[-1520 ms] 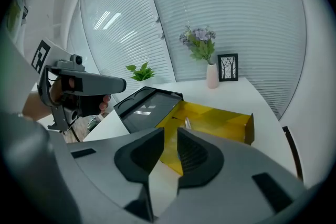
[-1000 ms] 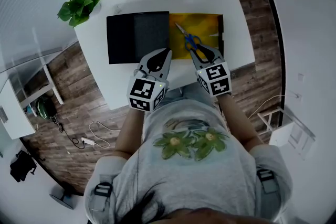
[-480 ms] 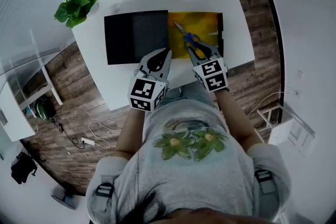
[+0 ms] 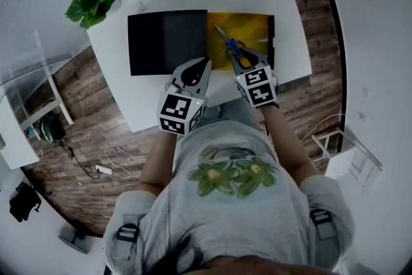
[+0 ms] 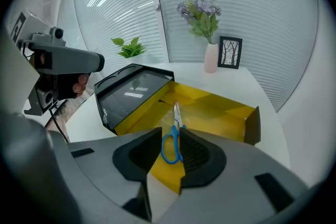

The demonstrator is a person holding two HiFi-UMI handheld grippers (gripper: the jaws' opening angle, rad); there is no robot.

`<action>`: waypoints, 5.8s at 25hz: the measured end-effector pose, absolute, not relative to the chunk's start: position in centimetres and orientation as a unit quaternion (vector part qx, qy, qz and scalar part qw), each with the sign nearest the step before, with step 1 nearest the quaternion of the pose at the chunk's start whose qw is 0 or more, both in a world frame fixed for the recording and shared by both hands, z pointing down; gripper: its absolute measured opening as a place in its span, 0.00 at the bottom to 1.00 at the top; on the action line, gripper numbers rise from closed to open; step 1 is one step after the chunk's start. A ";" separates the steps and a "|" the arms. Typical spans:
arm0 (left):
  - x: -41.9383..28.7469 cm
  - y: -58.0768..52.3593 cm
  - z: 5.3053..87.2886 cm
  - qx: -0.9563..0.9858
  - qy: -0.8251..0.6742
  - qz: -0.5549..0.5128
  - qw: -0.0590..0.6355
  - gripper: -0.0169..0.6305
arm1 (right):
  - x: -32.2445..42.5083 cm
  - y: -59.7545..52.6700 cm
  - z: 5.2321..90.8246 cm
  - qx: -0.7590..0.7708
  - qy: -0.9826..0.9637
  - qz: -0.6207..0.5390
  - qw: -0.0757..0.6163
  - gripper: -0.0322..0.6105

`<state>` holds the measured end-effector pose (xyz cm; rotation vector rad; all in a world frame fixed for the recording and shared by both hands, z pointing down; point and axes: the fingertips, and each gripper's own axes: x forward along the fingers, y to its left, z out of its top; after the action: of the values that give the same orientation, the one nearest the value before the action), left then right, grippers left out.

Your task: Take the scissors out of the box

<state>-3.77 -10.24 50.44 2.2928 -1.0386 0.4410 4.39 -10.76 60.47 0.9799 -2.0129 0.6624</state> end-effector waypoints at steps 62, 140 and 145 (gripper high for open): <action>-4.3 -11.0 51.5 0.846 -0.405 0.176 0.298 0.04 | 5.0 -12.0 66.1 0.345 -0.748 0.291 0.486 0.21; -3.7 -7.6 45.5 0.846 -0.450 0.159 0.238 0.04 | 6.8 -10.0 54.0 0.376 -0.825 0.225 0.357 0.18; -3.2 -7.3 45.1 0.848 -0.450 0.159 0.231 0.04 | 7.0 -9.9 52.3 0.378 -0.834 0.214 0.340 0.18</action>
<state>-3.19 -7.27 45.15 2.3301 -1.2375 0.4385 7.04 -9.85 52.27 0.9837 -2.1713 0.5578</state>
